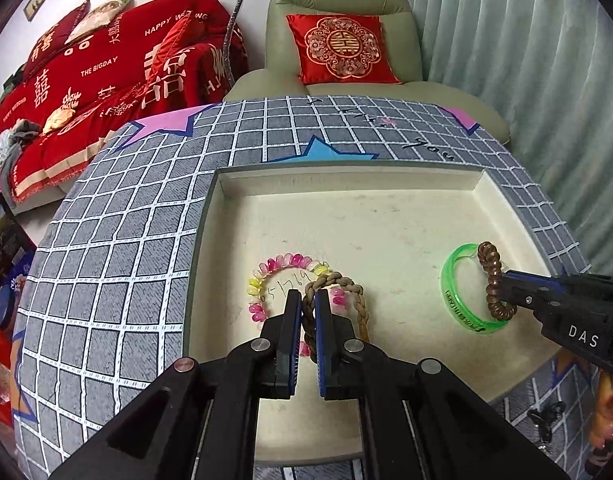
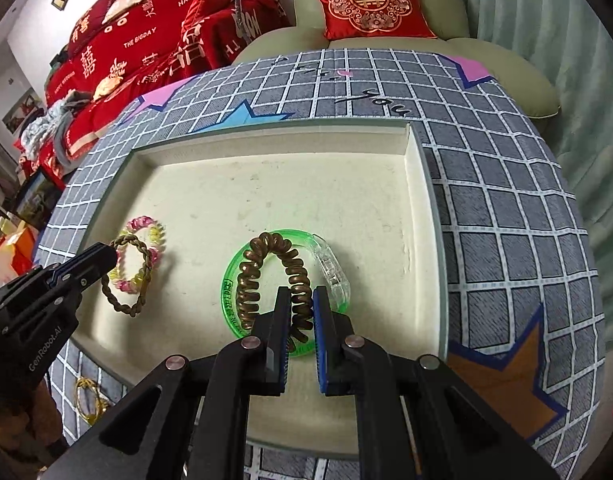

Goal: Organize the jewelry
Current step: 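Carry both into the tray, lowering the coil onto the green bangle and rope onto the beaded bracelet, then open both tools to release the coil and rope bracelet in the tray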

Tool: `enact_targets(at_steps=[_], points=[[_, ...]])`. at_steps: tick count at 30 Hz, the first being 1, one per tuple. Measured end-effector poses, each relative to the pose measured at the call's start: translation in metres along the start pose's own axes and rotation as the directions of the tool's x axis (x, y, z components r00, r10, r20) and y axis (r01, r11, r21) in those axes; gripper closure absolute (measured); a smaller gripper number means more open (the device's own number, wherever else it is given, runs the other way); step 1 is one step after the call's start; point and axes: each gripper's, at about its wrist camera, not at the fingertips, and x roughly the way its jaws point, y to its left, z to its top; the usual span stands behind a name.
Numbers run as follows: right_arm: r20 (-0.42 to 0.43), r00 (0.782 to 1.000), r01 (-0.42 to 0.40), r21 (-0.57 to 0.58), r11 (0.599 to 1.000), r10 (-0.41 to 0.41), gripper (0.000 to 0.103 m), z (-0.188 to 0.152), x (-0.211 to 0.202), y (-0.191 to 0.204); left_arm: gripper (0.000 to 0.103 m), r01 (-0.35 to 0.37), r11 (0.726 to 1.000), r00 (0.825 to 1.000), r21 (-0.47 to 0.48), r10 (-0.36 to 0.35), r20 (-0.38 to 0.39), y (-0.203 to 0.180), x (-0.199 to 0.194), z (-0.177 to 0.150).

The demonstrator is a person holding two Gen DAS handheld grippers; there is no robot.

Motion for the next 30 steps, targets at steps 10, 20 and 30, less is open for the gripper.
enact_targets(at_steps=[10,20,30], points=[[-0.014,1.000,0.017,-0.020,1.000,-0.017,0.089,0.000,0.009,0.003,0.087,-0.073,0.996,0.997,0.042,0.074,-0.026,-0.008,0.010,-0.004],[0.038,0.998,-0.042,0.037,0.998,0.041,0.055,0.000,-0.011,-0.005,0.086,-0.085,0.995,0.996,0.045,0.086,-0.013,-0.009,0.004,-0.003],[0.076,0.994,-0.083,0.102,0.991,0.076,0.053,-0.002,-0.029,-0.019,0.086,-0.079,0.995,0.997,0.055,0.079,-0.004,-0.017,0.001,0.000]])
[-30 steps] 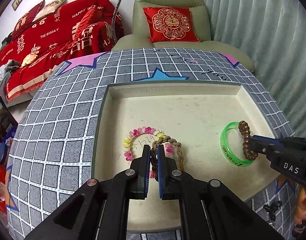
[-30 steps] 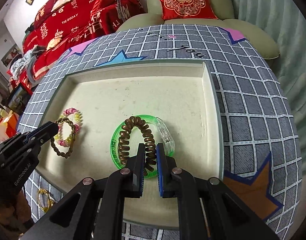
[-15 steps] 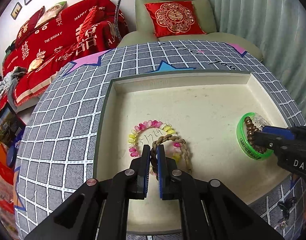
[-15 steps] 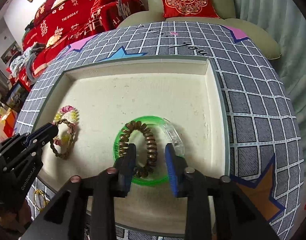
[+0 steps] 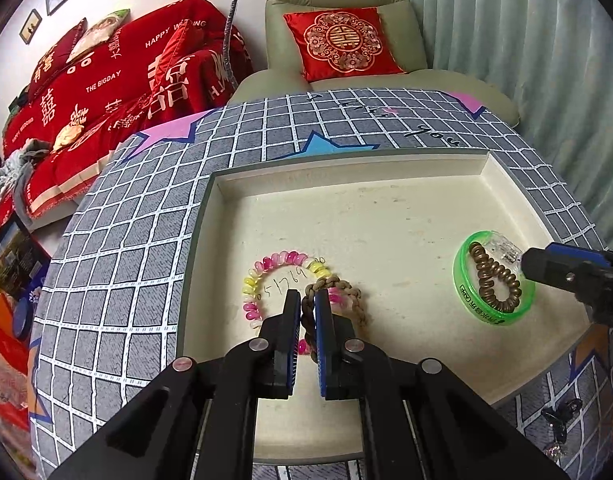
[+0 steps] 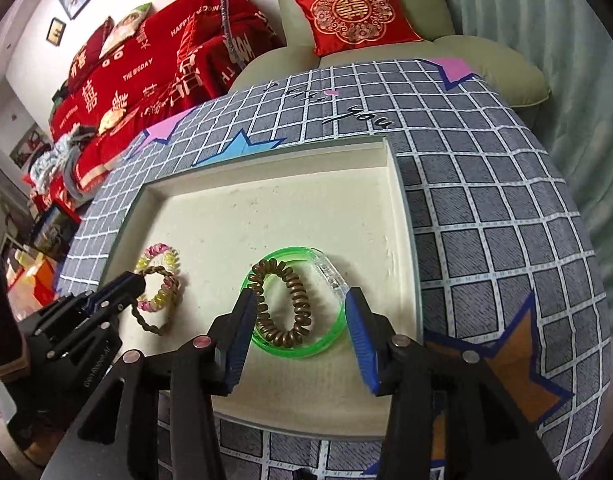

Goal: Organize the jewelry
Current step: 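Open both tools to release the coil and rope bracelet in the tray, then withdraw both tools from the tray toward the loose jewelry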

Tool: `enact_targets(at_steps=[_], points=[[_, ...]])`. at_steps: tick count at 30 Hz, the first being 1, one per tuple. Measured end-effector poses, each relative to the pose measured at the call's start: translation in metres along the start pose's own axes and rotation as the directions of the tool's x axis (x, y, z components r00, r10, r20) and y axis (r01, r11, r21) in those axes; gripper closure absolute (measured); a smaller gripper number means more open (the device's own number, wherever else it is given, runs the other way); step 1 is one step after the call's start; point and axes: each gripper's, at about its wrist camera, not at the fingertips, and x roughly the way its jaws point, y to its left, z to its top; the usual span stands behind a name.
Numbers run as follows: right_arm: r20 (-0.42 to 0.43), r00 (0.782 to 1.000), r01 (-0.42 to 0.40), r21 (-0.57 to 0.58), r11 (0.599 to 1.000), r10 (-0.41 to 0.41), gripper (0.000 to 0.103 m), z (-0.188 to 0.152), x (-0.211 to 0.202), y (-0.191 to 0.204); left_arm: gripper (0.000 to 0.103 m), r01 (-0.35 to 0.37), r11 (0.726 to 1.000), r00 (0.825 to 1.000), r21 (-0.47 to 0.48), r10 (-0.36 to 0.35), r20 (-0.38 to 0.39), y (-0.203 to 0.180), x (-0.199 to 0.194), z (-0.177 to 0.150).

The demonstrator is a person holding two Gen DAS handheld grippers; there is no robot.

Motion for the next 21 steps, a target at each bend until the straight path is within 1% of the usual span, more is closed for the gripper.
enact_targets(at_steps=[1,2,3,5,7,9,10,11,14,17,18,19,21], points=[[0.003,1.000,-0.003,0.005,1.000,0.003,0.053,0.001,-0.002,-0.002,0.073,0.000,1.000,1.000,-0.004,0.000,0.002,0.000,-0.001,0.001],[0.008,1.000,-0.004,0.010,1.000,0.004,0.053,0.000,-0.003,-0.003,0.049,0.000,1.000,1.000,-0.008,0.001,0.005,0.001,-0.002,0.001],[0.012,1.000,-0.006,0.014,1.000,0.006,0.053,0.000,-0.006,-0.004,0.000,-0.013,1.000,1.000,-0.020,0.014,0.015,0.002,-0.005,0.001],[0.021,1.000,-0.010,0.021,1.000,0.010,0.053,-0.001,-0.010,-0.006,0.000,-0.036,0.999,0.995,-0.029,0.038,0.089,0.003,-0.017,0.002],[0.027,1.000,-0.015,0.029,0.999,0.014,0.050,-0.001,-0.014,-0.008,0.000,-0.027,1.000,0.996,-0.017,0.028,0.084,0.002,-0.019,0.004],[0.035,0.999,-0.029,0.041,0.999,0.028,0.035,-0.004,-0.019,-0.009,0.000,-0.032,0.999,0.996,-0.011,0.033,0.087,0.001,-0.023,0.004],[0.039,0.999,-0.037,0.045,0.998,0.035,0.031,-0.005,-0.021,-0.010,0.000,-0.035,0.999,0.995,-0.009,0.036,0.094,0.001,-0.027,0.004],[0.046,0.998,-0.046,0.049,0.998,0.043,0.023,-0.007,-0.025,-0.010,0.000,-0.034,0.999,0.994,-0.005,0.034,0.100,0.000,-0.032,0.002],[0.057,0.997,-0.057,0.048,0.997,0.054,0.022,-0.015,-0.036,-0.009,0.000,-0.028,1.000,0.993,0.011,0.027,0.117,-0.001,-0.048,-0.005],[0.067,0.995,-0.073,0.055,0.996,0.069,0.021,-0.025,-0.047,-0.008,0.000,-0.023,1.000,0.991,0.009,0.022,0.130,0.001,-0.068,-0.020],[0.069,0.995,-0.076,0.058,0.995,0.072,0.014,-0.028,-0.051,-0.008,0.000,-0.027,1.000,0.991,0.004,0.026,0.131,0.002,-0.074,-0.025],[0.075,0.994,-0.085,0.064,0.994,0.080,0.012,-0.033,-0.055,-0.009,0.000,-0.024,1.000,0.991,0.001,0.024,0.130,0.004,-0.081,-0.032],[0.079,0.993,-0.095,0.074,0.993,0.089,0.012,-0.042,-0.061,-0.011,0.000,-0.007,1.000,0.992,0.000,0.007,0.126,0.007,-0.092,-0.045]])
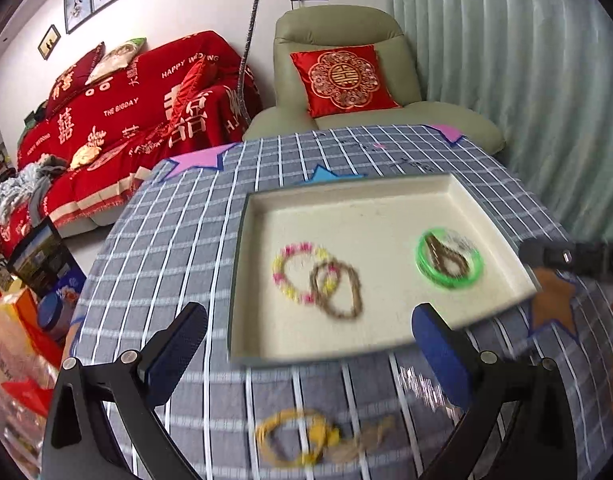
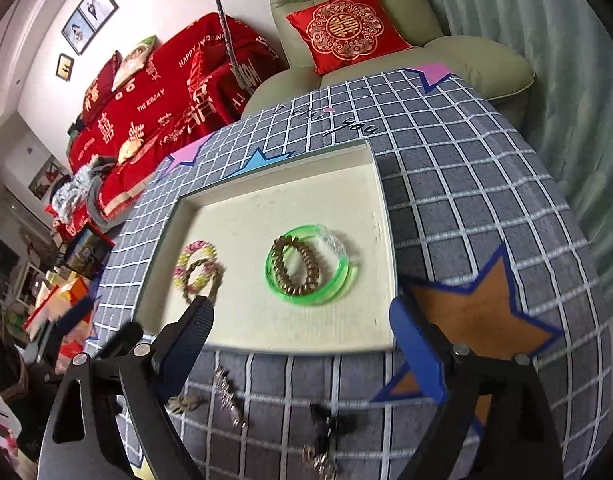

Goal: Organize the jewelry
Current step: 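Withdraw both tools from the tray toward the loose jewelry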

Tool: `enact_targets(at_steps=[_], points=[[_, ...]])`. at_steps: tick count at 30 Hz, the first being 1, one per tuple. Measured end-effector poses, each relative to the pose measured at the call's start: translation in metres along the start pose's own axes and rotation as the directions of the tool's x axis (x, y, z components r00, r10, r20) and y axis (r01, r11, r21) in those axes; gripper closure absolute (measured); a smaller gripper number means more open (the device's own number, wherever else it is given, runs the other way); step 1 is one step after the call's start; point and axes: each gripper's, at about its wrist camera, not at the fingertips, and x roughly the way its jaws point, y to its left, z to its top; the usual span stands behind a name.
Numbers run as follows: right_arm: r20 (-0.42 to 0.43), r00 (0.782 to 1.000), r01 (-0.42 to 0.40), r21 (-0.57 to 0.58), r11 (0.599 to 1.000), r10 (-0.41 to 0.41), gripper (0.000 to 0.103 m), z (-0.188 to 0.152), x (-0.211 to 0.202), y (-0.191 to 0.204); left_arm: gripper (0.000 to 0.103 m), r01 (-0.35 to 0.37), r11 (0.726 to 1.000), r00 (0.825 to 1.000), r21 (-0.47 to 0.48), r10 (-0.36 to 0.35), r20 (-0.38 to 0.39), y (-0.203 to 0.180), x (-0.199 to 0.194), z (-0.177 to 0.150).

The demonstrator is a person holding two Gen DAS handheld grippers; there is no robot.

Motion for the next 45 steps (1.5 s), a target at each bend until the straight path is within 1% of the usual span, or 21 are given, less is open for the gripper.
enact_targets(at_steps=[3,8,11,13,14,15,19,22,25,27,30,32,34,36,42,45], points=[[-0.001,1.000,-0.008,0.016,1.000,0.008,0.011,-0.011,-0.008,-0.003,0.000,0.002,1.000,1.000,-0.025,-0.002,0.000,0.005,-0.019,-0.018],[0.001,1.000,0.001,0.026,1.000,-0.001,0.011,-0.028,-0.023,-0.005,0.000,0.013,0.995,1.000,-0.100,-0.013,-0.005,0.016,-0.047,-0.044],[0.015,1.000,0.002,0.022,1.000,-0.002,0.011,-0.038,-0.033,-0.004,0.000,0.003,0.994,1.000,-0.112,-0.002,0.006,0.019,-0.061,-0.054],[0.028,1.000,0.002,0.020,1.000,-0.003,0.011,-0.043,-0.039,-0.003,0.000,-0.006,0.994,1.000,-0.110,0.007,0.009,0.021,-0.068,-0.060],[0.033,0.999,0.004,0.022,1.000,-0.004,0.008,-0.047,-0.041,-0.003,0.000,-0.012,0.994,1.000,-0.110,0.013,0.010,0.022,-0.072,-0.063],[0.037,0.999,0.000,0.026,1.000,-0.001,0.000,-0.050,-0.043,-0.004,0.000,-0.019,0.994,1.000,-0.111,0.020,0.011,0.024,-0.076,-0.065],[0.039,0.999,-0.004,0.030,1.000,0.003,0.000,-0.059,-0.047,-0.002,0.000,-0.036,0.991,0.999,-0.130,0.039,0.021,0.032,-0.087,-0.074],[0.055,0.998,0.004,0.010,1.000,-0.005,0.000,-0.065,-0.050,0.004,0.000,-0.036,0.988,0.999,-0.153,0.039,0.020,0.038,-0.091,-0.079],[0.099,0.995,0.016,-0.020,1.000,-0.014,0.000,-0.070,-0.057,0.011,0.000,-0.040,0.985,0.999,-0.165,0.044,0.020,0.042,-0.094,-0.084],[0.118,0.993,0.009,-0.027,1.000,-0.006,0.000,-0.072,-0.062,0.014,0.000,-0.039,0.985,0.999,-0.168,0.043,0.021,0.044,-0.096,-0.086],[0.075,0.997,0.021,-0.045,0.999,-0.017,0.000,-0.073,-0.060,0.018,0.000,-0.034,0.983,0.999,-0.180,0.038,0.018,0.047,-0.098,-0.089],[0.039,0.998,0.055,-0.071,0.996,-0.052,0.000,-0.075,-0.056,0.021,0.000,-0.036,0.981,0.999,-0.191,0.038,0.010,0.049,-0.098,-0.091],[0.019,0.998,0.054,-0.082,0.995,-0.053,0.000,-0.079,-0.054,0.022,0.000,-0.033,0.980,0.999,-0.196,0.035,0.003,0.051,-0.099,-0.093],[-0.001,0.999,0.048,-0.074,0.996,-0.048,0.000,-0.083,-0.051,0.021,0.000,-0.047,0.980,0.999,-0.194,0.048,-0.002,0.053,-0.100,-0.097],[-0.012,0.998,0.064,-0.054,0.996,-0.065,0.000,-0.094,-0.050,0.015,0.000,-0.092,0.978,0.996,-0.185,0.087,-0.034,0.058,-0.099,-0.103],[-0.015,0.997,0.070,-0.037,0.997,-0.071,0.000,-0.098,-0.053,0.010,0.000,-0.090,0.975,0.995,-0.203,0.081,-0.051,0.063,-0.096,-0.107]])
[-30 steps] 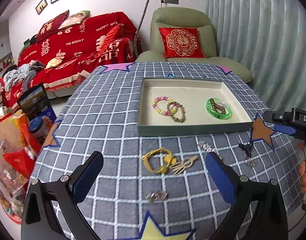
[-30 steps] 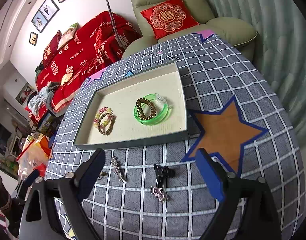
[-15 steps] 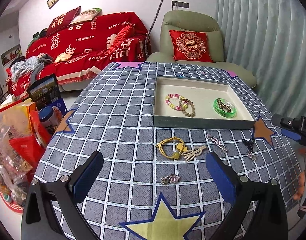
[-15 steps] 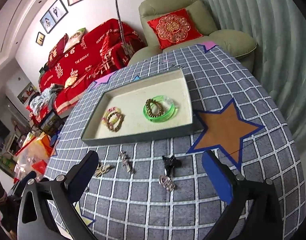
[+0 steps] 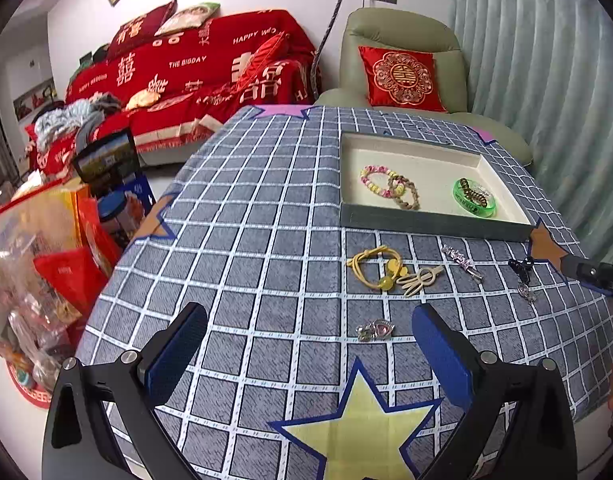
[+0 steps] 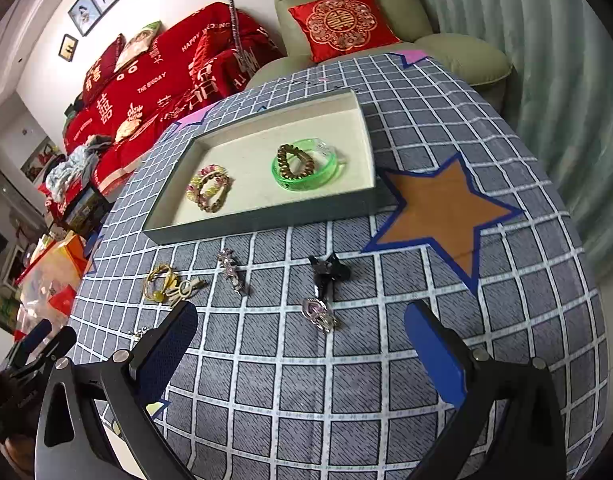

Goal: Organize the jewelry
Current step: 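Withdraw both tools from the tray toward the loose jewelry, then grasp the yellow cord bracelet with the left tool while the right grasps the black claw clip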

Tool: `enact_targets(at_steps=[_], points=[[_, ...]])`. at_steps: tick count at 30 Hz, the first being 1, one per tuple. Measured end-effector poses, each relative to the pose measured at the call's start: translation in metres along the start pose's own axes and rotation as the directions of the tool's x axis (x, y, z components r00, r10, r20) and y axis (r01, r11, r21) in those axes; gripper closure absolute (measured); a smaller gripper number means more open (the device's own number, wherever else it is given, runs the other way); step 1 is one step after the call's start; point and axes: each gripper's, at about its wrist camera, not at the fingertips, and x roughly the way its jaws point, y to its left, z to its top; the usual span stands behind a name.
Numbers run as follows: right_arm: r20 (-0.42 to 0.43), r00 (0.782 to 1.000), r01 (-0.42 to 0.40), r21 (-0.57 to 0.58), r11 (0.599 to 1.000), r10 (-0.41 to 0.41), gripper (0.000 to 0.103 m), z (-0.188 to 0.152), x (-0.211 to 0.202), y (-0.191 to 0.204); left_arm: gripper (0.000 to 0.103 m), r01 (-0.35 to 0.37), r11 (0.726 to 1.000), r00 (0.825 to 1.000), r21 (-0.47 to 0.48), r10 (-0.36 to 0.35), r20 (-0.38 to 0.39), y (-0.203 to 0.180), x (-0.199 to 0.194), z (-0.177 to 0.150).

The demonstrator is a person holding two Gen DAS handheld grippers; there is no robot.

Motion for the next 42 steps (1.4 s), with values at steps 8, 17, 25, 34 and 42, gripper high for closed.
enact_targets(at_steps=[8,17,25,34,42], points=[[-0.014,1.000,0.020,0.052,0.998,-0.019,0.000,-0.012,-0.004,-0.019,0.000,-0.007,0.999,1.000,-0.036,0.006,-0.023,0.014,0.010,-0.008],[-0.070,0.996,0.057,0.087,0.995,-0.051,0.000,-0.034,0.001,-0.040,0.000,0.012,0.997,0.995,-0.074,-0.019,-0.094,0.025,0.036,-0.022],[-0.090,0.993,0.078,0.081,0.994,-0.070,0.000,-0.035,0.009,-0.041,0.000,0.064,0.998,0.992,-0.017,-0.065,-0.107,0.005,0.050,-0.018],[-0.057,0.995,0.083,-0.007,0.997,-0.083,0.000,-0.010,0.022,-0.014,0.000,0.124,0.992,0.985,-0.028,-0.126,-0.115,-0.001,0.074,0.014],[-0.072,0.991,0.110,-0.074,0.991,-0.115,0.012,0.013,0.047,0.000,0.016,0.121,0.993,0.980,0.004,-0.119,-0.158,-0.008,0.104,0.030]])
